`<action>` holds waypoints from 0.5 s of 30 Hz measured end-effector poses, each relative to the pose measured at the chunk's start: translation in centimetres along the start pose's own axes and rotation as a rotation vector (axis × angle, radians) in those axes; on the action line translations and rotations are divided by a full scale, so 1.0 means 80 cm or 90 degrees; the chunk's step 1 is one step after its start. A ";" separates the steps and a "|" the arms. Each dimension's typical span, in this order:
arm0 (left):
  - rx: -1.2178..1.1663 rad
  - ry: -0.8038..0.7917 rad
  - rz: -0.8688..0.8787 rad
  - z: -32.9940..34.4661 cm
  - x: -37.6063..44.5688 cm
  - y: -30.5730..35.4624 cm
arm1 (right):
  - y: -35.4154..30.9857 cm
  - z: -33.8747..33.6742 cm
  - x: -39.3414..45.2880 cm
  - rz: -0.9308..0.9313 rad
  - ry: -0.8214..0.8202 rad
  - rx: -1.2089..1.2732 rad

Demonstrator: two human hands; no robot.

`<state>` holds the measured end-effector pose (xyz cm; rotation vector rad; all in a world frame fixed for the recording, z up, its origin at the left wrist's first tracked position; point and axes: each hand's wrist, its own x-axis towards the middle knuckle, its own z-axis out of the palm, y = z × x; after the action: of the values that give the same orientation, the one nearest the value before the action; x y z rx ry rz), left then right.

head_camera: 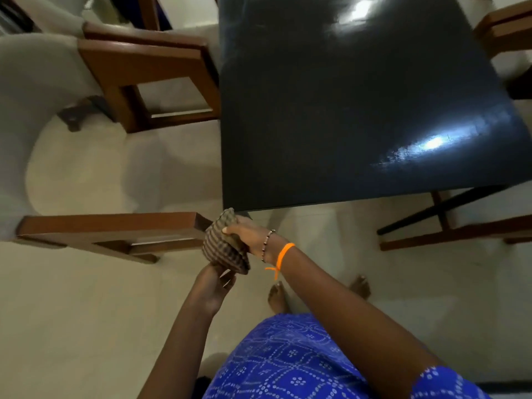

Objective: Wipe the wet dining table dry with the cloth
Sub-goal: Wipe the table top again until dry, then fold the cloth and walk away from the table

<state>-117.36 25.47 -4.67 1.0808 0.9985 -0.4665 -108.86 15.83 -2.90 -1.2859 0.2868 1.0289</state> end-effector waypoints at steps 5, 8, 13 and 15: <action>0.084 -0.054 -0.067 0.077 0.006 -0.010 | -0.006 -0.096 -0.068 -0.032 0.132 -0.055; 0.174 -0.115 -0.088 0.146 0.004 -0.011 | -0.010 -0.155 -0.116 -0.031 0.218 -0.151; 0.306 -0.307 -0.153 0.286 -0.017 -0.022 | 0.006 -0.242 -0.211 -0.053 0.357 -0.171; 0.374 -0.367 -0.177 0.346 -0.031 -0.038 | 0.017 -0.280 -0.256 -0.055 0.415 -0.194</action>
<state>-108.70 -0.83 -0.89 1.2185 0.4966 -1.2761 -113.33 -13.58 3.28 -1.8807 0.5769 0.5643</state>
